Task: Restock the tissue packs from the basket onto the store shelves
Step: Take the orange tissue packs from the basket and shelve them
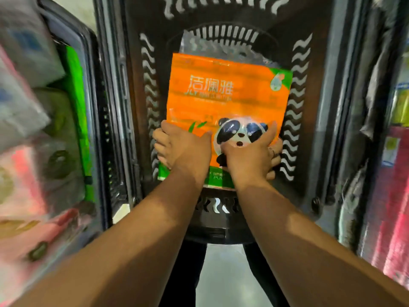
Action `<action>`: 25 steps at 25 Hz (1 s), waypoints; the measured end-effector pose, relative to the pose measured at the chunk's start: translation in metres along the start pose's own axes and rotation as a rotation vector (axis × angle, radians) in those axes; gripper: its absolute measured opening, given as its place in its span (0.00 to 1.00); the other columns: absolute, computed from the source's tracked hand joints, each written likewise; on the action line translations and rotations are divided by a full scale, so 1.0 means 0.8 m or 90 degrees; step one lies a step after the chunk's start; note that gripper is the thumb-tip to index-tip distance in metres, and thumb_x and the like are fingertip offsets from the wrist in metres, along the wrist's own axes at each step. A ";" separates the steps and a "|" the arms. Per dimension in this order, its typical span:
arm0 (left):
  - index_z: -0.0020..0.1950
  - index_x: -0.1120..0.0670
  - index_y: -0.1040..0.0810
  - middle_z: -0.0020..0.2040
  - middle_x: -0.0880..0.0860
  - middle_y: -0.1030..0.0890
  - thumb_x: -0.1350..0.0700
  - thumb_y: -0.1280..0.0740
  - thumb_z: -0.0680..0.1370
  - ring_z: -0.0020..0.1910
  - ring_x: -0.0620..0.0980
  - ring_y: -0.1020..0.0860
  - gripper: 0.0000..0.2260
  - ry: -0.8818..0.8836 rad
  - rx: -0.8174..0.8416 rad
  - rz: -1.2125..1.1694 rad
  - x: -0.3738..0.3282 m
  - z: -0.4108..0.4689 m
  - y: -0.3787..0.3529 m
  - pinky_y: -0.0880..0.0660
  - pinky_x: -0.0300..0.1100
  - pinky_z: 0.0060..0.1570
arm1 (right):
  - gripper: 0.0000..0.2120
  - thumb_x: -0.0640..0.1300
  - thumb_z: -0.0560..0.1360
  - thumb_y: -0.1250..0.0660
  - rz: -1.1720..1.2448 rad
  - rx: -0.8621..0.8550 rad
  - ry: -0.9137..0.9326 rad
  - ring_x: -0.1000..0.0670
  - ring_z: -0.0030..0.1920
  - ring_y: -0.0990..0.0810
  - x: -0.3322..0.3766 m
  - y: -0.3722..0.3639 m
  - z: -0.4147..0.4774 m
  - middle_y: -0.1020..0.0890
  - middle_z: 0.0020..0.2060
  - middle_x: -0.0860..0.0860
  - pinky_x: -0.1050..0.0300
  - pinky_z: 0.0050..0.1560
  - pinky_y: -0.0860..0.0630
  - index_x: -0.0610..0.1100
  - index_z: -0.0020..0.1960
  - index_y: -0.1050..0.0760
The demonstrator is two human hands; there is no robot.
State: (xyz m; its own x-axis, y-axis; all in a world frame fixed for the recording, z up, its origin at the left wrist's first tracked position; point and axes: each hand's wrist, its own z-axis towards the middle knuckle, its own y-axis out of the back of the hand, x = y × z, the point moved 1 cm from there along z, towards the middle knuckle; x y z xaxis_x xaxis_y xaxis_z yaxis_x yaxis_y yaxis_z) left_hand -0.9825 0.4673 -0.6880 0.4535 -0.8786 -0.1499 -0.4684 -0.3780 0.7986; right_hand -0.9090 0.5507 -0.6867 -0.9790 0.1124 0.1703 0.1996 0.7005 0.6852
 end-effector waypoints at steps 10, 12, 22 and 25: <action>0.67 0.61 0.39 0.66 0.60 0.36 0.42 0.23 0.65 0.65 0.61 0.33 0.41 -0.106 0.002 -0.023 -0.007 -0.135 0.235 0.34 0.52 0.62 | 0.55 0.54 0.64 0.21 0.042 -0.005 0.104 0.39 0.73 0.41 0.016 0.186 -0.175 0.40 0.74 0.46 0.42 0.67 0.34 0.48 0.79 0.52; 0.67 0.62 0.38 0.66 0.61 0.36 0.44 0.22 0.65 0.65 0.62 0.34 0.41 -0.126 -0.006 -0.068 0.000 -0.160 0.289 0.35 0.53 0.61 | 0.47 0.52 0.63 0.20 0.084 0.031 0.188 0.42 0.68 0.35 0.029 0.227 -0.211 0.33 0.67 0.48 0.51 0.59 0.31 0.48 0.74 0.42; 0.75 0.51 0.45 0.72 0.55 0.35 0.48 0.21 0.66 0.69 0.60 0.35 0.46 -0.129 -0.118 -0.284 0.083 -0.286 0.475 0.37 0.59 0.68 | 0.46 0.45 0.61 0.18 0.035 0.236 0.588 0.53 0.61 0.26 0.104 0.347 -0.368 0.28 0.59 0.58 0.54 0.62 0.29 0.59 0.68 0.44; 0.77 0.47 0.49 0.73 0.54 0.36 0.46 0.21 0.65 0.70 0.58 0.36 0.49 -0.114 -0.171 -0.330 0.110 -0.334 0.504 0.37 0.60 0.69 | 0.47 0.44 0.62 0.18 -0.009 0.268 0.720 0.56 0.60 0.29 0.122 0.372 -0.410 0.30 0.58 0.63 0.56 0.62 0.31 0.50 0.72 0.42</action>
State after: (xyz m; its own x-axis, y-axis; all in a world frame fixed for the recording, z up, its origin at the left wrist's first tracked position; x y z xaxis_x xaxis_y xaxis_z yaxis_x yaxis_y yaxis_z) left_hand -0.9289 0.3157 -0.2230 0.4250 -0.6448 -0.6353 -0.0026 -0.7027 0.7115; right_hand -0.9314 0.5391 -0.2343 -0.3476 -0.4307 0.8329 -0.0467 0.8951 0.4433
